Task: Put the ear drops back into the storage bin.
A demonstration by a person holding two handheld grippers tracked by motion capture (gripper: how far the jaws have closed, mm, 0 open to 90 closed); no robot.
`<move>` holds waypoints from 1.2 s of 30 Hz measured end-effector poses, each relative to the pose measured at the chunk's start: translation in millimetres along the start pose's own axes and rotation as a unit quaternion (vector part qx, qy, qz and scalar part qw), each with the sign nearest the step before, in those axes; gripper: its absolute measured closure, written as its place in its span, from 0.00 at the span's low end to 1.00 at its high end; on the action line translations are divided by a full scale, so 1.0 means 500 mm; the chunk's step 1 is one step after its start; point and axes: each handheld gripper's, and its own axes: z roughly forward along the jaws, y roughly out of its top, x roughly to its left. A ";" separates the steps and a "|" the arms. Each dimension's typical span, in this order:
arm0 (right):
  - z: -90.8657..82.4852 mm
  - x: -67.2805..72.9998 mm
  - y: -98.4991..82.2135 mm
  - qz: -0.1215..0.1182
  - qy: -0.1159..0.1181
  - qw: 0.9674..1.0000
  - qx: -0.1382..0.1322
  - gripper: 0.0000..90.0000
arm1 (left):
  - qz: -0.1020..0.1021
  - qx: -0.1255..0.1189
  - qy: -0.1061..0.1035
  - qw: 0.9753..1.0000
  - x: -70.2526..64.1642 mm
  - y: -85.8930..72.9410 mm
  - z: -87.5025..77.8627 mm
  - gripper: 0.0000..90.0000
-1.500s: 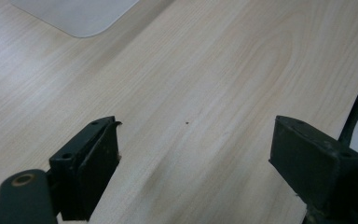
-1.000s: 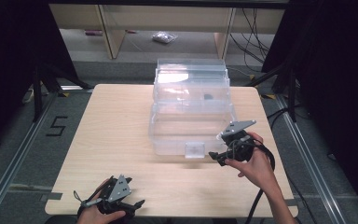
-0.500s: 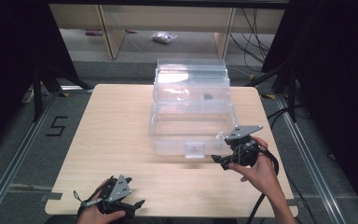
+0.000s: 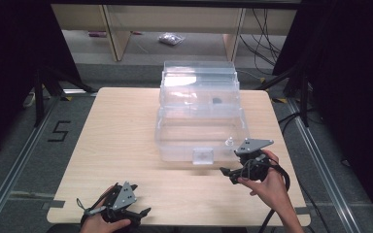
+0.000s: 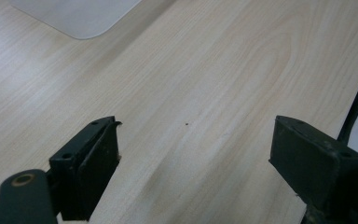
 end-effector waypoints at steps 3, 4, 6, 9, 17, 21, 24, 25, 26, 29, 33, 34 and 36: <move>0.007 0.006 -0.007 0.006 -0.003 1.000 0.000 0.24 | 0.005 0.008 0.000 1.000 0.001 0.001 -0.003 0.17; 0.005 0.004 -0.008 0.006 0.001 1.000 0.008 0.23 | -0.002 0.003 -0.003 1.000 -0.001 0.000 -0.002 0.17; 0.010 0.008 -0.012 0.007 0.001 1.000 0.006 0.23 | 0.004 0.006 0.000 1.000 0.001 0.001 -0.003 0.17; 0.017 0.012 -0.019 0.002 0.009 1.000 0.008 0.23 | 0.007 0.007 0.000 1.000 0.002 0.001 -0.004 0.17; 0.031 0.018 -0.036 0.010 0.003 1.000 0.004 0.23 | 0.003 0.008 0.002 1.000 0.001 0.001 -0.003 0.17; 0.039 0.020 -0.047 0.008 0.002 1.000 0.005 0.23 | 0.007 0.009 0.002 1.000 0.002 0.001 -0.004 0.17; 0.040 0.022 -0.052 0.014 0.010 1.000 0.010 0.23 | 0.007 0.010 -0.001 1.000 0.002 0.001 -0.006 0.17; 0.043 0.021 -0.058 0.010 0.009 1.000 0.009 0.23 | 0.007 0.010 0.000 1.000 0.002 0.002 -0.006 0.17; 0.047 0.022 -0.060 0.004 0.009 1.000 -0.001 0.23 | 0.007 0.007 0.001 1.000 0.002 0.001 -0.005 0.17; 0.048 0.025 -0.068 0.016 0.012 1.000 0.004 0.22 | 0.007 0.009 0.000 1.000 0.001 0.002 -0.005 0.17; 0.054 0.028 -0.080 0.016 0.011 1.000 -0.003 0.22 | 0.007 0.009 0.000 1.000 0.001 0.002 -0.005 0.17; 0.052 0.030 -0.082 0.020 0.016 1.000 0.005 0.22 | 0.007 0.010 -0.001 1.000 0.001 0.002 -0.006 0.17; 0.055 0.030 -0.087 0.022 0.014 1.000 -0.001 0.22 | 0.007 0.010 0.000 1.000 0.001 0.002 -0.005 0.17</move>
